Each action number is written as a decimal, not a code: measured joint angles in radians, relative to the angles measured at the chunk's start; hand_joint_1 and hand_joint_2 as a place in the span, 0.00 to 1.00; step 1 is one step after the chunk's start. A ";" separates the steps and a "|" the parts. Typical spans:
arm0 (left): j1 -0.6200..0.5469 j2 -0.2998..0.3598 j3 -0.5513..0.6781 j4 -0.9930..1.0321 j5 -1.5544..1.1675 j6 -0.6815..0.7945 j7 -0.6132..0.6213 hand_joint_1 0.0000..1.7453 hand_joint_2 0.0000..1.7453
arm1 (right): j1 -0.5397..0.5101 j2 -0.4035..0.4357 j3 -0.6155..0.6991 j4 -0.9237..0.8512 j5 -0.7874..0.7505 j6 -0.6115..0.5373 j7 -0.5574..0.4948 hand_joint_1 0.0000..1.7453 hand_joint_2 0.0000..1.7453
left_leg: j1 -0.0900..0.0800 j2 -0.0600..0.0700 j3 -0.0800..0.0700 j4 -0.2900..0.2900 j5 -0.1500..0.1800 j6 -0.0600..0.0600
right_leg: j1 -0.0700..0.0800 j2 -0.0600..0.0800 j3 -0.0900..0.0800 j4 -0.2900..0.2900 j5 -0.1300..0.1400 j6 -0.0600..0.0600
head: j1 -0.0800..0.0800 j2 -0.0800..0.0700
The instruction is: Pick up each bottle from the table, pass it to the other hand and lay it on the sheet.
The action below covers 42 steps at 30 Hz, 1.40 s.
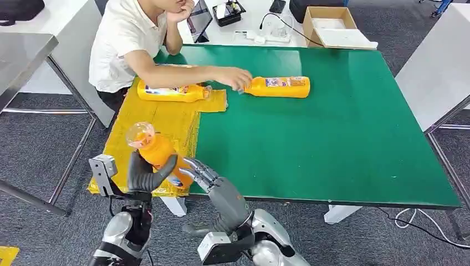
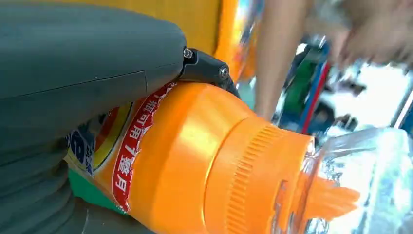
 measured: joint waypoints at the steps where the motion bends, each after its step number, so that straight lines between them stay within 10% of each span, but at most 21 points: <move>1: -0.003 -0.001 0.013 0.000 -0.002 0.000 0.000 1.00 1.00 | 0.000 -0.003 0.006 -0.010 0.000 0.000 0.002 0.00 1.00 | 0.000 0.000 0.000 0.000 0.000 0.000 | 0.000 0.000 0.000 0.000 0.000 0.000 | 0.000 0.000; 12: -0.037 -0.018 0.059 -0.008 -0.356 0.193 -0.021 1.00 1.00 | 0.004 -0.023 0.015 -0.028 -0.006 -0.042 0.009 0.00 1.00 | 0.000 0.000 0.000 0.000 0.000 0.000 | 0.000 0.000 0.000 0.000 0.000 0.000 | 0.000 0.000; 20: -0.219 -0.017 0.011 0.214 -1.145 0.235 0.263 1.00 1.00 | 0.002 -0.010 -0.002 -0.009 -0.025 0.012 -0.022 0.00 1.00 | 0.000 -0.002 0.000 0.000 0.001 0.000 | 0.000 -0.001 0.000 0.000 0.003 -0.001 | 0.000 0.000; 42: -0.612 0.016 0.043 0.873 -1.213 0.051 0.333 1.00 1.00 | -0.025 0.031 -0.002 0.061 -0.068 0.056 -0.052 0.00 1.00 | 0.000 0.001 0.000 0.000 0.002 0.000 | 0.000 0.000 0.000 0.001 0.004 -0.001 | 0.000 0.000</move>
